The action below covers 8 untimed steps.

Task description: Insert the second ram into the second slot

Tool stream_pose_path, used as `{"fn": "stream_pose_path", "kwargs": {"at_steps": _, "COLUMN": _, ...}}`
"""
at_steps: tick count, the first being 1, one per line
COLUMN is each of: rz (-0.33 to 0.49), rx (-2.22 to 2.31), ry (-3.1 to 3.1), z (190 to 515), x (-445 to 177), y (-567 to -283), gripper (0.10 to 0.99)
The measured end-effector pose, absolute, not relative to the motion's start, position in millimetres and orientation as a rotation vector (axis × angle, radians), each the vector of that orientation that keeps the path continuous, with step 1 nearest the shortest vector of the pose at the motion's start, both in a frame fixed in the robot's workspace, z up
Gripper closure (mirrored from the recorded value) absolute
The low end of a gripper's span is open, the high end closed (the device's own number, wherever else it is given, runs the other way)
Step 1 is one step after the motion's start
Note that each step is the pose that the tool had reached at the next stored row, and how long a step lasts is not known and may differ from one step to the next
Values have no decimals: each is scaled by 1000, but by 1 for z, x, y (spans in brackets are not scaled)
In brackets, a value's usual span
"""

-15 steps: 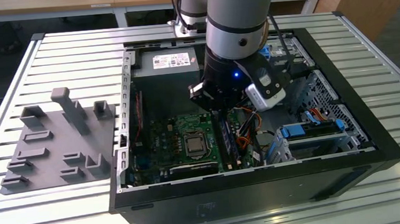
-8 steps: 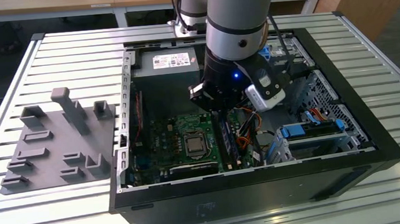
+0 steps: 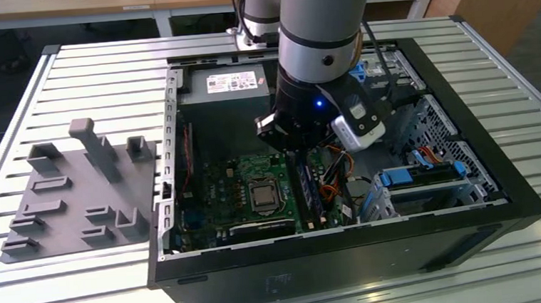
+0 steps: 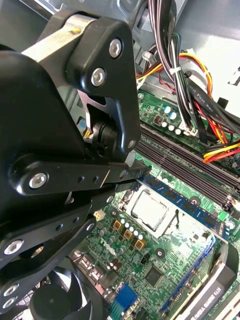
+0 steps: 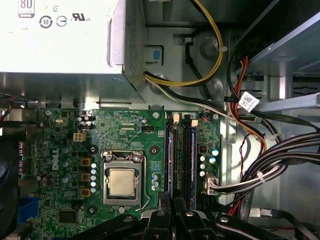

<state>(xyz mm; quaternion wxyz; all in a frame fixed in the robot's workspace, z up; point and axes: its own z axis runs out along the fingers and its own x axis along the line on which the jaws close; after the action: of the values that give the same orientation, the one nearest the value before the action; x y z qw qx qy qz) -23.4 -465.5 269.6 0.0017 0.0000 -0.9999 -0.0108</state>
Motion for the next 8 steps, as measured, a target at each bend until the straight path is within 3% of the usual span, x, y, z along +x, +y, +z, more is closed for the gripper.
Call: {"fn": "stream_pose_path", "kwargs": {"at_steps": 8, "rz": -34, "rx": 0, "ry": -3138, "z": 268, "x": -23, "y": -465, "gripper": 949}}
